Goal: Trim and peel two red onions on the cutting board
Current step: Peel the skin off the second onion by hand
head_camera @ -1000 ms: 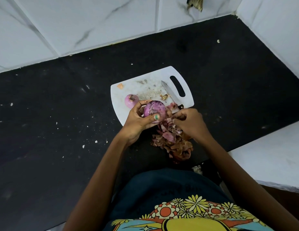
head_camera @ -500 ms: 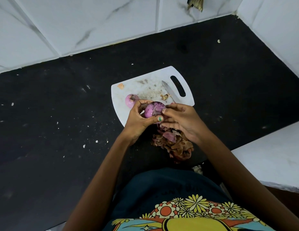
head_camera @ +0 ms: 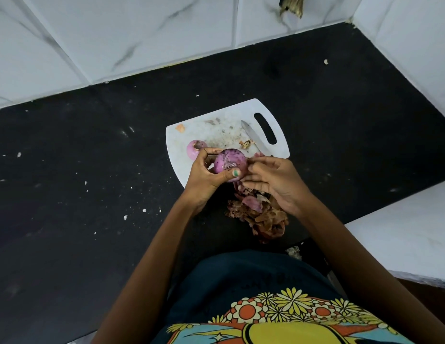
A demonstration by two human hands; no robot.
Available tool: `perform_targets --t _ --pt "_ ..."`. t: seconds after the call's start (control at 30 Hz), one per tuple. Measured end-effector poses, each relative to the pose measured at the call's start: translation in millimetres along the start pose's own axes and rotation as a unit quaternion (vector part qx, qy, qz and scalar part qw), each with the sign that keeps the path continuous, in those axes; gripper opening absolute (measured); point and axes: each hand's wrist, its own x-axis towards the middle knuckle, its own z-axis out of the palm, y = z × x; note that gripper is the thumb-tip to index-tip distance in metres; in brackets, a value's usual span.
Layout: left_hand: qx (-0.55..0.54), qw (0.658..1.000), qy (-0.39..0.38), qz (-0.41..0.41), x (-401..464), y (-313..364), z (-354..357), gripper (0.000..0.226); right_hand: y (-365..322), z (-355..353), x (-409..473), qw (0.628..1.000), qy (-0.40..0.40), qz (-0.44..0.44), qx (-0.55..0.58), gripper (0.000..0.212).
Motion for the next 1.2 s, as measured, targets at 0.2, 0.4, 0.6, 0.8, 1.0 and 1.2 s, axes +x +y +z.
perform_targets --t 0.2,0.4,0.6,0.8,1.0,1.2 --pt "0.002 1.0 -0.003 0.01 -2 -1 2 0.091 2 3 2 1.0 0.002 0.0 -0.007 0.022" --pt "-0.025 1.0 -0.005 0.0 -3 -3 3 0.091 0 3 1 1.0 0.012 -0.017 -0.015 0.012" --pt "-0.01 1.0 0.011 0.004 1 -3 0 0.087 1 1 0 1.0 -0.004 -0.007 0.008 0.014" --pt "-0.071 0.997 0.014 -0.026 0 -4 3 0.089 8 -2 -1 0.95 0.075 -0.23 -0.196 0.01" --pt "-0.082 0.996 0.012 -0.034 0 -9 4 0.093 8 -5 -1 0.908 -0.035 -0.31 -0.281 0.031" --pt "-0.088 0.995 0.015 -0.041 -1 -12 3 0.088 17 -6 5 0.827 0.005 -0.422 -0.373 0.029"
